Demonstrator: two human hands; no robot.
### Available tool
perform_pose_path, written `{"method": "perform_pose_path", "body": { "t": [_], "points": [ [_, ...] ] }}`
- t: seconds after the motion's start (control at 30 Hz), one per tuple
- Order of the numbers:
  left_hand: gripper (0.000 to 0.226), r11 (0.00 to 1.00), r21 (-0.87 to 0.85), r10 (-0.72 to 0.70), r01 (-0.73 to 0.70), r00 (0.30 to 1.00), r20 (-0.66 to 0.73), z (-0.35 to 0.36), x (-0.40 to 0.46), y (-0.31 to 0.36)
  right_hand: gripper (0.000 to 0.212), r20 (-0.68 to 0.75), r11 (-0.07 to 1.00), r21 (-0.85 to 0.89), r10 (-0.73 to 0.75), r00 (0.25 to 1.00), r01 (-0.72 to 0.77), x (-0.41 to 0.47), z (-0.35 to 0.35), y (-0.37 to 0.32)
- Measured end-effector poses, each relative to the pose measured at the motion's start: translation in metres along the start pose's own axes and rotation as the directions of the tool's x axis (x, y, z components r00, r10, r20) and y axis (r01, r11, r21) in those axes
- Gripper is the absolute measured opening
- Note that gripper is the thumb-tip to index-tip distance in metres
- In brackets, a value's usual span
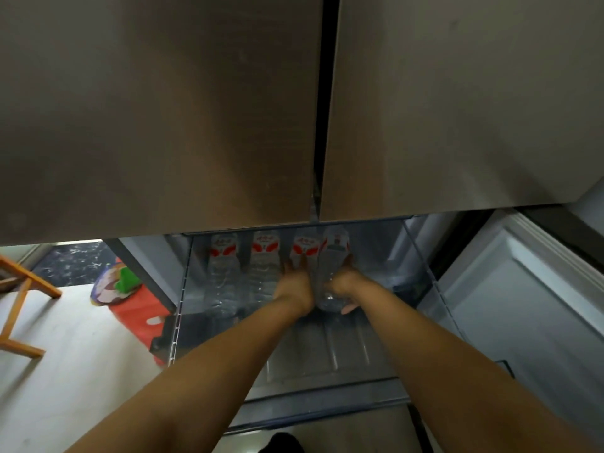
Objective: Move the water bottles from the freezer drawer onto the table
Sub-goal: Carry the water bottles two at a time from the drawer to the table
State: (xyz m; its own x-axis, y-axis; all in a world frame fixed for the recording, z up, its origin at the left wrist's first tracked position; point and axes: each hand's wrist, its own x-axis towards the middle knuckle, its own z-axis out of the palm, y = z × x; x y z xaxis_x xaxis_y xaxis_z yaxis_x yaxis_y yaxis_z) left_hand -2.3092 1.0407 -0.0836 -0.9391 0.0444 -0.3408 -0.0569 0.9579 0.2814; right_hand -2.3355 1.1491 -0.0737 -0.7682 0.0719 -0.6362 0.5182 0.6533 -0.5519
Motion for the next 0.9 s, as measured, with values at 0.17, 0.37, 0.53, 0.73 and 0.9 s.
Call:
{"method": "perform_pose_path", "body": {
  "t": [0.17,0.37,0.53,0.73,0.9],
  "points": [
    [0.089,0.994,-0.028,-0.100,0.102,0.992,0.071,0.001,-0.022,0.009,0.049,0.210,0.988,-0.066,0.147,0.967,-0.136,-0.022,-0.003,0.014],
    [0.038,0.969,-0.170,-0.169,0.179,0.983,0.067,-0.005,-0.008,-0.003,0.051,0.166,0.987,-0.130,0.115,0.979,-0.094,-0.026,-0.015,0.018],
    [0.049,0.828,-0.491,-0.253,0.272,0.962,0.107,-0.012,0.026,0.009,0.084,-0.069,0.998,0.049,-0.045,0.997,0.048,0.030,0.008,0.019],
    [0.083,0.770,-0.546,-0.281,0.330,0.944,0.175,0.004,0.045,0.007,0.081,-0.080,0.988,0.151,0.015,0.997,-0.003,0.042,0.007,0.023],
    [0.052,0.792,-0.559,-0.205,0.245,0.970,0.134,0.000,0.037,0.002,0.053,0.015,0.926,0.375,0.050,0.999,-0.052,0.030,-0.006,0.030]
  ]
}}
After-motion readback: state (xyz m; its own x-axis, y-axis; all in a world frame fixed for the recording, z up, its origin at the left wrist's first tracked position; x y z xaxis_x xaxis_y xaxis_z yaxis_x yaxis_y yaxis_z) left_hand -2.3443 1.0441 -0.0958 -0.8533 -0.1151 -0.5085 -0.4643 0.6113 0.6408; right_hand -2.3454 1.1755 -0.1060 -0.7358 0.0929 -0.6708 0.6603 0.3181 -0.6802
